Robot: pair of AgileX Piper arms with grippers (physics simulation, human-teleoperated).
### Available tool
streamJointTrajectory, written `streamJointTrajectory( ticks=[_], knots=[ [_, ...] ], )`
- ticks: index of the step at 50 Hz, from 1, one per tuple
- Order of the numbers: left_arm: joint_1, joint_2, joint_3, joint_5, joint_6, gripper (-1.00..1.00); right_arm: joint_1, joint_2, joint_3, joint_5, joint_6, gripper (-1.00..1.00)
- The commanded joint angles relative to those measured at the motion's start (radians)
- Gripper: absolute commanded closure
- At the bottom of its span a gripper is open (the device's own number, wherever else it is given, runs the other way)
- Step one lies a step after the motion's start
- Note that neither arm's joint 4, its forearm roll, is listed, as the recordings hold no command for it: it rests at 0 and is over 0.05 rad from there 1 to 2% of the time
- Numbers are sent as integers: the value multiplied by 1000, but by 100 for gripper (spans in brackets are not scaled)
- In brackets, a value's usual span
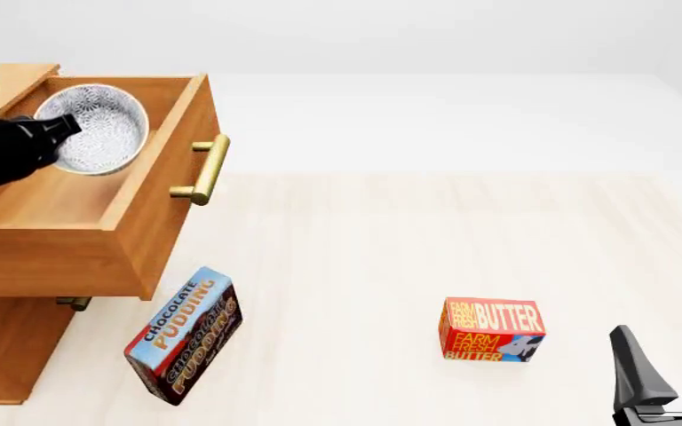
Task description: Put the bowl in the top drawer of the cabinet.
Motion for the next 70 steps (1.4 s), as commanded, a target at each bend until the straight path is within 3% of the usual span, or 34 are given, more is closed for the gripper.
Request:
streamJointTrajectory(
  ticks=[1, 31, 32, 70],
  knots=[
    [17, 4, 13, -15, 4, 100, 0, 0, 0, 0, 0, -100],
    [34, 17, 31, -22, -2, 100, 0, 0, 0, 0, 0, -100],
    [32, 17, 31, -21, -2, -100, 0, 0, 0, 0, 0, -100],
    [2, -55, 10, -2, 8, -100, 0, 0, 0, 0, 0, -100]
  ],
)
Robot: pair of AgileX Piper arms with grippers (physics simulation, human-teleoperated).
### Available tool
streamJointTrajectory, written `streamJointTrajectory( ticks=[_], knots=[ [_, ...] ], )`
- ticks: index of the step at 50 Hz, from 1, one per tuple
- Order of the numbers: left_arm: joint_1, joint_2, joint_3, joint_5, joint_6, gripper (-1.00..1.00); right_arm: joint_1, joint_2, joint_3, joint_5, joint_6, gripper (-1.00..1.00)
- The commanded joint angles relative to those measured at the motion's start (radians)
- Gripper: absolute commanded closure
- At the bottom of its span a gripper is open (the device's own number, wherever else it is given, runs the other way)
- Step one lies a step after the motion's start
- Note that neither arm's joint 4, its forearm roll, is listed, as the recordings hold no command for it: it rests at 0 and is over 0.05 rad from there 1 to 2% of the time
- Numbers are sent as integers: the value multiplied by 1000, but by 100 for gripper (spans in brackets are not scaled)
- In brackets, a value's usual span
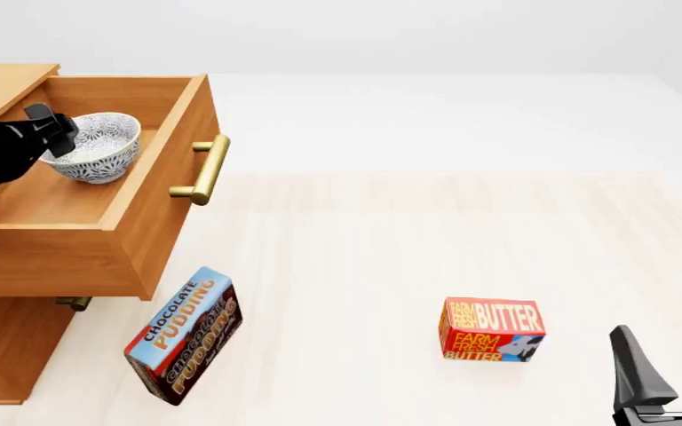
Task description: Put the bowl in the top drawer of the cabinet.
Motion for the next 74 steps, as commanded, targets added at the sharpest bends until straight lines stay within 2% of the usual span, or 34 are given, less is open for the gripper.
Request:
streamJointTrajectory(
  ticks=[1, 46, 74],
  knots=[
    [-16, -34, -6, 14, 3, -100, 0, 0, 0, 0, 0, -100],
    [-50, -254, 19, 153, 71, -100, 0, 0, 0, 0, 0, -100],
    [-85, -417, -10, 269, 104, -100, 0, 0, 0, 0, 0, -100]
  ],
)
